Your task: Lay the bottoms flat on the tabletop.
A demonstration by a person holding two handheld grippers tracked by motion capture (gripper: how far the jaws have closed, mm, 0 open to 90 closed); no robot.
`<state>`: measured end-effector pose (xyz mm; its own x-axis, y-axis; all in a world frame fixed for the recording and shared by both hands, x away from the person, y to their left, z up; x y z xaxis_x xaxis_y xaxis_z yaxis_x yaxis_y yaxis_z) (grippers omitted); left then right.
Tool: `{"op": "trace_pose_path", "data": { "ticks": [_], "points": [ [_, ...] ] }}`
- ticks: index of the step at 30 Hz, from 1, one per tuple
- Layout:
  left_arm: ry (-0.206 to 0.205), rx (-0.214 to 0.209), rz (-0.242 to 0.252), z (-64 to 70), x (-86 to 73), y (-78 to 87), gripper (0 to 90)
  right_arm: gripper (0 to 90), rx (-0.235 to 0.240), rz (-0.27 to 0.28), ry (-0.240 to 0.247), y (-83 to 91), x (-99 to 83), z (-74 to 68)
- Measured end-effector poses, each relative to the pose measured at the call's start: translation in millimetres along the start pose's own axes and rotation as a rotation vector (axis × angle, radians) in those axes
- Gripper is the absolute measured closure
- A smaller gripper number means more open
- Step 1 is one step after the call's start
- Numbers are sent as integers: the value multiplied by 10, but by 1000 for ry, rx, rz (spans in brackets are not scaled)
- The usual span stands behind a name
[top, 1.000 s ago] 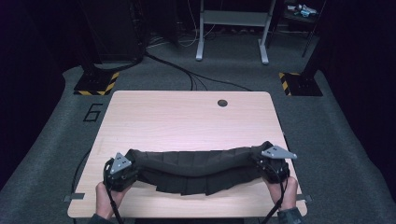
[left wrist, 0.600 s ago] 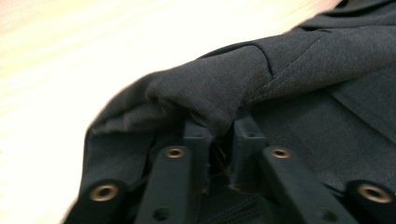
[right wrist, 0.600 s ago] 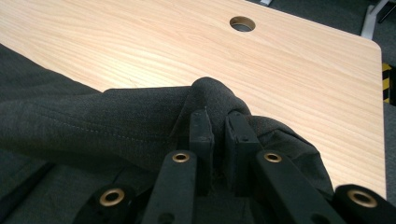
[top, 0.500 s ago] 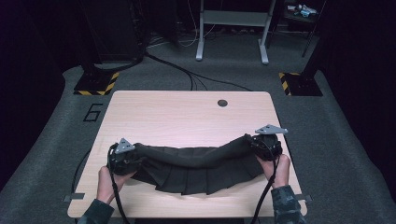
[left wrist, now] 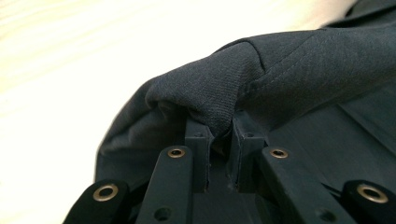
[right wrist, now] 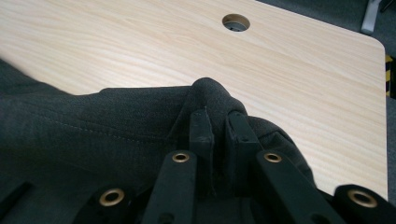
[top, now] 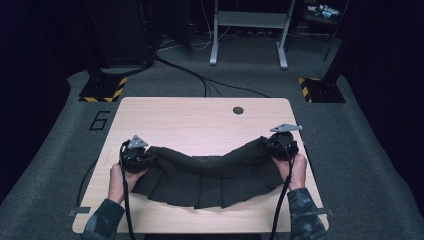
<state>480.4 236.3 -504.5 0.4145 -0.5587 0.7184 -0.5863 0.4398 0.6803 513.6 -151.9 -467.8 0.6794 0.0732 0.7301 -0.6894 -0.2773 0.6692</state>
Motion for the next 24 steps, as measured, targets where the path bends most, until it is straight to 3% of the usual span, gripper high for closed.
{"op": "trace_pose_path", "data": {
  "ticks": [2,4,5,7,8,11,14,17,18,21,24],
  "points": [
    [6,11,-10,-84,39,-60,803,827,-2,-4,-8,-29,23,9],
    [24,24,-34,-213,90,-178,802,826,-18,-22,-24,-175,110,57],
    [24,24,-34,-213,90,-178,802,826,-18,-22,-24,-175,110,57],
    [50,35,-40,-290,125,-262,801,825,-34,-36,-36,-288,157,87],
    [39,41,-60,-336,123,-295,797,821,-56,-50,-51,-409,195,129],
    [90,61,-78,-424,135,-410,792,807,-82,-70,-70,-534,213,191],
    [113,99,-106,-485,99,-461,661,689,-117,-80,-109,-658,215,289],
    [150,119,-98,-500,59,-421,410,462,-110,-66,-131,-592,171,310],
    [159,122,-88,-496,55,-397,410,462,-110,-66,-131,-592,171,310],
    [142,119,-79,-453,14,-327,338,350,-98,-55,-132,-496,116,308],
    [128,92,-89,-366,-46,-346,295,247,-37,-81,-113,-467,-33,263]
  ]
}}
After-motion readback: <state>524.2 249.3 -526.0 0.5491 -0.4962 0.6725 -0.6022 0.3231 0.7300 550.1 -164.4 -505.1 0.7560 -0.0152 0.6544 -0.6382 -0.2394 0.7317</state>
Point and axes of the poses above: each handheld gripper's, and its own axes: y roughly backward along the jaws, x roughly out of its top, z roughly to its right, the point moved 10 cm from there along -y, roughly forward along the jaws, and after that the axes turned 14 degrees about -y, right-handed, at the moved point
